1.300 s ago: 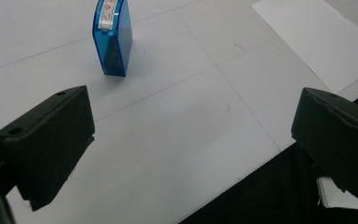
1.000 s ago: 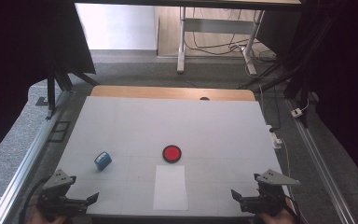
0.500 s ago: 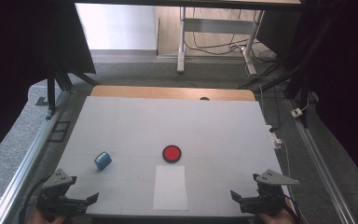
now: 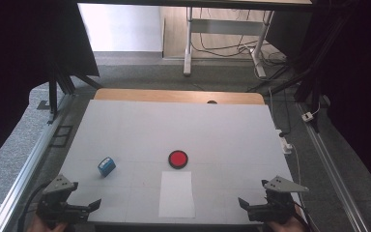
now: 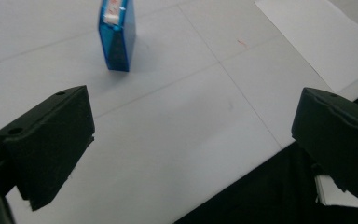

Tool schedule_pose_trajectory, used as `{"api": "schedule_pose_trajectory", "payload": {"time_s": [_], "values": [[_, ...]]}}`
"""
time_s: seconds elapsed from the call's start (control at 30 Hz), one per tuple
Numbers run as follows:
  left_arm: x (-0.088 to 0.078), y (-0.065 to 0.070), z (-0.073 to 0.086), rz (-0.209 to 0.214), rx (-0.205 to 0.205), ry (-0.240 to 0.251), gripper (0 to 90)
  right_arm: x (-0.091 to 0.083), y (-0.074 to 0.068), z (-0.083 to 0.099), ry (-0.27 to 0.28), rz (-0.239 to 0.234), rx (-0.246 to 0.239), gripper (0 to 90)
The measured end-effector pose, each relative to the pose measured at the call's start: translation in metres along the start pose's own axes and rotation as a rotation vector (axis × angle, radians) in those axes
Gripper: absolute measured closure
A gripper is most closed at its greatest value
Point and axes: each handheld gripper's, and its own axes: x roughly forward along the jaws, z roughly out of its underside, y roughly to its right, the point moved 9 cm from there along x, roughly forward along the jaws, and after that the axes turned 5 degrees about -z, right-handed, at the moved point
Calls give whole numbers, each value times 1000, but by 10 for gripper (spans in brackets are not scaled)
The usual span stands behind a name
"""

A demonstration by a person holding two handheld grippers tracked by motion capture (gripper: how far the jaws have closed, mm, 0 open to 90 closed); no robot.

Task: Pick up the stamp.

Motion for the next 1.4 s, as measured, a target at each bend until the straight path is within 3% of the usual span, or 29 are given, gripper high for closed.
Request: {"api": "schedule_pose_trajectory", "payload": {"time_s": [0.3, 0.6, 0.7, 1.03, 1.2, 1.27, 1.4], "values": [[1, -3, -7, 42, 8, 33, 0, 1, -1, 0, -3, -7, -1, 0], [5, -6, -12, 36, 30, 53, 0, 2, -1, 0, -6, -10, -9, 0], [8, -7, -15, 63, 23, 54, 0, 2, -1, -1, -6, -10, -10, 0], [15, -13, -24, 46, 27, 72, 0, 2, -1, -1, -10, -12, -13, 0], [21, -16, -29, 21, 39, 64, 0, 2, -1, -1, -11, -12, -13, 0], [24, -20, -29, -8, 50, 54, 0, 2, -1, 0, -13, -10, -12, 0], [26, -22, -32, 1, 36, 57, 0, 3, -1, 0, -14, -10, -9, 0]]}}
